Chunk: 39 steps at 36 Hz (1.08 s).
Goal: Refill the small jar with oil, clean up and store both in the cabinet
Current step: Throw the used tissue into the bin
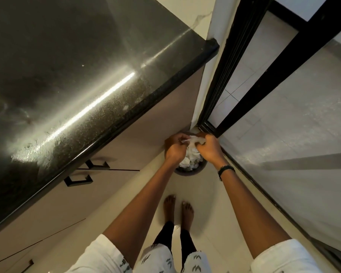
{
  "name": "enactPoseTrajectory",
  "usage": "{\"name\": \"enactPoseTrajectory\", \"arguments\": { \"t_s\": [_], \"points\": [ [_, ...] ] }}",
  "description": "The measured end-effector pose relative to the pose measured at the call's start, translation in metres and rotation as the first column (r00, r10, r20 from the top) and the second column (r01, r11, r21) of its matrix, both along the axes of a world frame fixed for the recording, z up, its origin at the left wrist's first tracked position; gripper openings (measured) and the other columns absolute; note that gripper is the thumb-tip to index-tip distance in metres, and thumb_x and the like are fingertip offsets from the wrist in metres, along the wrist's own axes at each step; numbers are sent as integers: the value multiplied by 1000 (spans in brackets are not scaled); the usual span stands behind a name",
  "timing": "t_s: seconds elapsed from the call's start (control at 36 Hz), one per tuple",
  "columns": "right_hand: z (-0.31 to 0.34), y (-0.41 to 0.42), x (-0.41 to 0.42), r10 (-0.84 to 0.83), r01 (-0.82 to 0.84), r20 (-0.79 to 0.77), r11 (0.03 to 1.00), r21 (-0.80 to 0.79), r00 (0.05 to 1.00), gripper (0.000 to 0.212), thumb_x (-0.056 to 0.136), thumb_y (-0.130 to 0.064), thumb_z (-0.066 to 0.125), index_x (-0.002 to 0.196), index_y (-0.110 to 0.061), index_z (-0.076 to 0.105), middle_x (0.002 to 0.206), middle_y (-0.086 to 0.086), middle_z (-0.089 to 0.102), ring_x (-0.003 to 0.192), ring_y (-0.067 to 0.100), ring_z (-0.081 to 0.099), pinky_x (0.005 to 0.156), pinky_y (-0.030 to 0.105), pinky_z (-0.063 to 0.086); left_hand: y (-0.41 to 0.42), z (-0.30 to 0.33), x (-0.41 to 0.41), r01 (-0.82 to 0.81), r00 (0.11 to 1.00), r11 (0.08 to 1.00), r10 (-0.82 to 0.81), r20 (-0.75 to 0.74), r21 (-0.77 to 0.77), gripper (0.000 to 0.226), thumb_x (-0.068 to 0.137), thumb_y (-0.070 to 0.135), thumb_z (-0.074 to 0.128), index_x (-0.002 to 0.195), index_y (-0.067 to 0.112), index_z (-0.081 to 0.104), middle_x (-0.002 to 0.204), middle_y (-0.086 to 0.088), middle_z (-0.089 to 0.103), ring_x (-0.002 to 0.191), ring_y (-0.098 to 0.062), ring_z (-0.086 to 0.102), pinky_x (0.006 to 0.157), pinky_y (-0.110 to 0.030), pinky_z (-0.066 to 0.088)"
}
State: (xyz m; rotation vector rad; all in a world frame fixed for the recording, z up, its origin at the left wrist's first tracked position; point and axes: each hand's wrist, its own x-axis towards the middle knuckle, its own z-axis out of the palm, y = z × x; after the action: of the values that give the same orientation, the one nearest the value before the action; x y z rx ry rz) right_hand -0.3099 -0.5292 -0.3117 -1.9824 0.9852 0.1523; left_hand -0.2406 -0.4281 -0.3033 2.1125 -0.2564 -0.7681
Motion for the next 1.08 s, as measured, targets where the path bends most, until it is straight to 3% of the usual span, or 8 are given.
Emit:
{"name": "enactPoseTrajectory", "arguments": {
  "t_s": [0.08,0.14,0.19,0.31,0.39,0.69,0.86,1.08],
  "points": [
    [2,-1,-2,-22,21,11,997,78,1000,37,87,-4,57,124,-4,59,97,9,66,83,17,62,80,29,47,1,-6,1,45,996,999,-47,-83,-17,29,87,-9,50,111,-1,66,107,-10,67,101,-20,63,81,-17,46],
    [2,-3,-3,-1,1,1,996,85,1000,42,86,1,54,128,-6,55,73,-7,51,62,-1,44,69,24,41,2,-9,2,63,990,998,-66,-126,-29,38,86,-15,41,118,-5,60,118,-18,63,112,-27,60,85,-19,45],
    [1,-5,-3,7,-5,-20,996,87,1000,44,84,4,53,127,-5,55,66,-14,38,58,2,37,67,23,38,3,-13,3,100,983,994,-105,-154,-42,46,84,-20,38,125,-8,55,125,-21,59,119,-28,56,89,-19,44],
    [-2,-5,-7,24,-21,-30,994,111,999,49,80,7,56,128,-5,55,89,0,63,87,17,54,76,28,45,7,-20,5,171,972,985,-167,-163,14,54,84,-15,46,135,1,50,138,-13,52,129,-22,49,104,-24,40],
    [-9,-6,-12,-27,32,-36,989,143,999,45,80,7,60,124,-3,57,112,13,65,104,25,60,82,30,49,9,-24,5,180,972,980,-165,-165,80,57,87,-9,47,140,8,45,145,-8,45,134,-22,43,111,-36,36],
    [-9,0,-24,-143,137,19,972,193,990,60,87,10,52,142,-11,40,130,12,55,122,26,50,96,26,40,36,-30,-6,14,964,989,25,-266,144,47,93,3,51,139,14,47,143,-10,47,131,-30,45,107,-42,40],
    [4,7,-26,-122,109,69,980,166,990,57,87,11,50,139,-10,44,132,10,56,123,24,51,91,20,39,45,-12,-8,63,962,975,-2,-274,214,38,98,11,45,133,-2,50,136,-20,52,127,-34,49,106,-42,40],
    [53,22,-23,-119,73,229,977,202,966,53,92,7,49,140,-12,42,142,9,47,131,22,45,100,26,39,58,48,-16,29,997,999,-27,-73,30,38,94,-2,47,132,1,51,132,-14,56,124,-23,52,103,-28,41]
  ]
}}
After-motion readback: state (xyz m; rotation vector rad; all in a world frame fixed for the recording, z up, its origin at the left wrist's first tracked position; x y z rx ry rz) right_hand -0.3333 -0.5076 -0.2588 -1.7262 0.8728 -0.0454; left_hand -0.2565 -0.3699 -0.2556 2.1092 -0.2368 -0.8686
